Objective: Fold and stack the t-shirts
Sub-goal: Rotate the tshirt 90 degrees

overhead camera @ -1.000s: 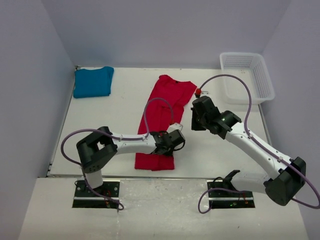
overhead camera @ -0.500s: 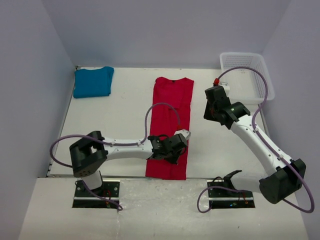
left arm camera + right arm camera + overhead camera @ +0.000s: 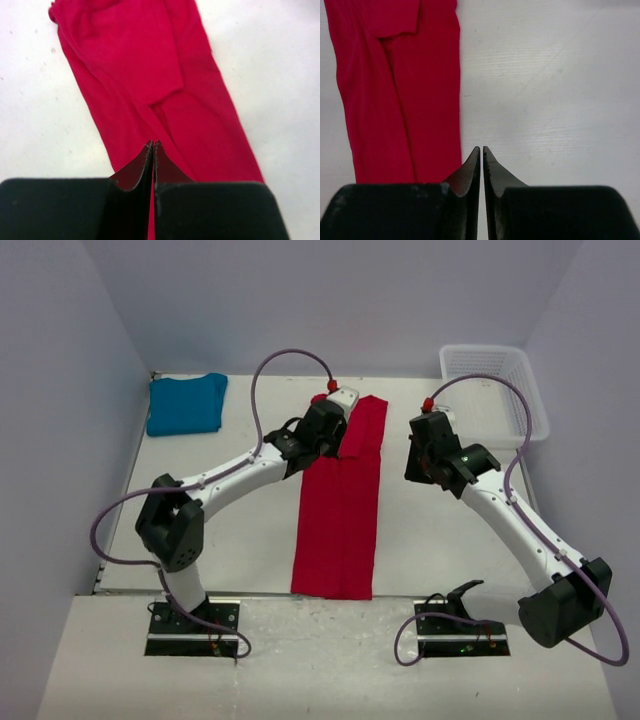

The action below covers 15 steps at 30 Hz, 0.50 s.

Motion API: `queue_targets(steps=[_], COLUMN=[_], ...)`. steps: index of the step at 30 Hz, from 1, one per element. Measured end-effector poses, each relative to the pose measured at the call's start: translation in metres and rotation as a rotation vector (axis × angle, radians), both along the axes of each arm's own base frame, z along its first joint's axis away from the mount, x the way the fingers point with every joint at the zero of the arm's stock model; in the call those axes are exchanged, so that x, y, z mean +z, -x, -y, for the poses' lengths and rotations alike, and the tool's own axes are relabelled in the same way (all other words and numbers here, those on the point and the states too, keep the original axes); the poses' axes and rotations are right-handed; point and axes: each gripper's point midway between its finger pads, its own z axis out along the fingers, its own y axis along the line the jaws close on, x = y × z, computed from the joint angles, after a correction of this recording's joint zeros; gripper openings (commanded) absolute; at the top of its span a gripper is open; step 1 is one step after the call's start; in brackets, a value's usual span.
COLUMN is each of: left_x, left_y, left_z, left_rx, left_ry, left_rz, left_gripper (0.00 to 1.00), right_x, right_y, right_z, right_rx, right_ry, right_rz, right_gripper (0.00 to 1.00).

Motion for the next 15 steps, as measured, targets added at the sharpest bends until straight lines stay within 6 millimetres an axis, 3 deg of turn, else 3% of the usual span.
queue_targets(steps=[4,6,11,15], left_x=[-0.019,-0.035,-0.082,-0.104], left_y=[-0.057,-0.076,-0.102,-0.122], left_z=[0.001,0.001,-0.001,-0.005], left_rx=[-0.007,-0.026,-0.099,-0.135], left_ry=[-0.038,-0.048,-0.031,0.027], left_rz=[0.017,0.013,-0.043,-0.071], left_gripper=[0.00,0.00,0.00,0.00], right_x=[-0.005,-0.013,-0.040,-0.047], right_y=[0.002,0.005,0.019,0.025], right_z=[-0.008,-0.012,-0.022,-0.027], right_rx=[0.034,0.051,0.100,0.121], right_ry=[-0.029,-0.046,-0.083,-0.091], right_rz=[-0.019,-0.035,-0.110,-0.131], right_gripper=[0.00,0.00,0.00,0.00])
